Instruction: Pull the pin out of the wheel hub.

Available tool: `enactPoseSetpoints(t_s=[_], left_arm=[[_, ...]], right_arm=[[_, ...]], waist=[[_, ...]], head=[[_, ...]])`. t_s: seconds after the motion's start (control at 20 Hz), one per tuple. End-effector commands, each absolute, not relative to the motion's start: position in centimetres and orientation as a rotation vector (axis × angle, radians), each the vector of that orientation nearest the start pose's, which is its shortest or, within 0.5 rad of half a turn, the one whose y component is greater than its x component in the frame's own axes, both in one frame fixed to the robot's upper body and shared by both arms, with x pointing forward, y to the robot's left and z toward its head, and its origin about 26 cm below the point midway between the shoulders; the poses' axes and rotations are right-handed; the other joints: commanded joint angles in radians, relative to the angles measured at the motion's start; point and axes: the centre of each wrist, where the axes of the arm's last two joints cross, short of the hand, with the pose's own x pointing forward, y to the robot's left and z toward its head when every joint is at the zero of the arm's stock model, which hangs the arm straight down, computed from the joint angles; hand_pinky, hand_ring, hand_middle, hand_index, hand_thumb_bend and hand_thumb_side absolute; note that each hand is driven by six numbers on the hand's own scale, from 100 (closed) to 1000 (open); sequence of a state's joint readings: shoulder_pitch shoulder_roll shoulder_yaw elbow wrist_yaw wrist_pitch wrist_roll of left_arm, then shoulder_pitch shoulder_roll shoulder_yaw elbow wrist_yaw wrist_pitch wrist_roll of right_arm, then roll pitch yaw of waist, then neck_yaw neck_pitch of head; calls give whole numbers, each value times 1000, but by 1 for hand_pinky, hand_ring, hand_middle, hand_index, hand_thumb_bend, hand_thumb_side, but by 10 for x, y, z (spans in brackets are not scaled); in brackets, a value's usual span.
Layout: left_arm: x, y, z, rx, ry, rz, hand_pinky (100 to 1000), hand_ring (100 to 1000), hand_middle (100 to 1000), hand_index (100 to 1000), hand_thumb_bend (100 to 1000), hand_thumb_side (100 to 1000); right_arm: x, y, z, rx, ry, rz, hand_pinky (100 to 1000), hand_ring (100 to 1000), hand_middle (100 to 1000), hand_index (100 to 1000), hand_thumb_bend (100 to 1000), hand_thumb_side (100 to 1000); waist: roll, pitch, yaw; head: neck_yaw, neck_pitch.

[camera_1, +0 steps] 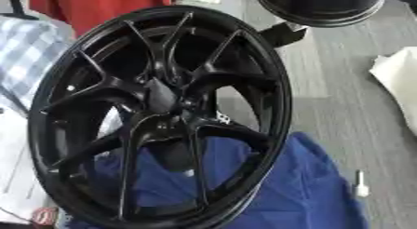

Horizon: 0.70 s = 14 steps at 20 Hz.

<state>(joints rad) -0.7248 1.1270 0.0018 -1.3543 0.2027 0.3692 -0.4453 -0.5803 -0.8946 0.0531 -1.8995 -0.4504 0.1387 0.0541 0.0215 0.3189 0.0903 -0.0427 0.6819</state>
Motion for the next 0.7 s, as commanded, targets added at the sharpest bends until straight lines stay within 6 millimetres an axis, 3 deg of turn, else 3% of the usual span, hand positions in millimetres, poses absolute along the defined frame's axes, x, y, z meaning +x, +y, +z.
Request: enactPoseSetpoints(t_s=[0.05, 0.15, 0.25, 0.5, 0.6, 0.7], left_arm=[[328, 465, 382, 596, -1572, -681, 831, 788, 705, 815, 672, 423], [328, 467, 367, 554, -1553, -730, 870, 854, 829, 901, 754, 435], [329, 466, 348, 526, -1511, -795, 878, 862, 857, 916, 841, 534], [315, 478, 325, 483, -1542, -826, 835, 810, 770, 843, 671, 493], [308, 478, 329, 484, -1639, -803, 822, 794, 748, 822, 613, 527], [302, 477, 340, 492, -1758, -768, 814, 787, 738, 809, 612, 532]], right_arm=[[302, -313, 342, -177, -2222, 716, 881, 769, 741, 793, 100, 405], [301, -313, 343, -175, -2228, 708, 881, 769, 741, 793, 100, 404], [301, -313, 343, -177, -2230, 705, 881, 769, 741, 792, 100, 405], [301, -315, 342, -182, -2229, 698, 881, 768, 741, 792, 100, 403], [301, -314, 341, -179, -2228, 696, 880, 768, 740, 792, 100, 401], [301, -314, 342, -177, -2233, 695, 880, 768, 740, 792, 100, 394]], waist=[[-5, -34, 1], [-11, -34, -1], [-16, -34, -2], [-25, -37, -1], [-29, -40, -1], [-33, -43, 0]], head=[[-4, -18], [-3, -20], [-3, -21], [3, -11], [9, -7], [11, -3]])
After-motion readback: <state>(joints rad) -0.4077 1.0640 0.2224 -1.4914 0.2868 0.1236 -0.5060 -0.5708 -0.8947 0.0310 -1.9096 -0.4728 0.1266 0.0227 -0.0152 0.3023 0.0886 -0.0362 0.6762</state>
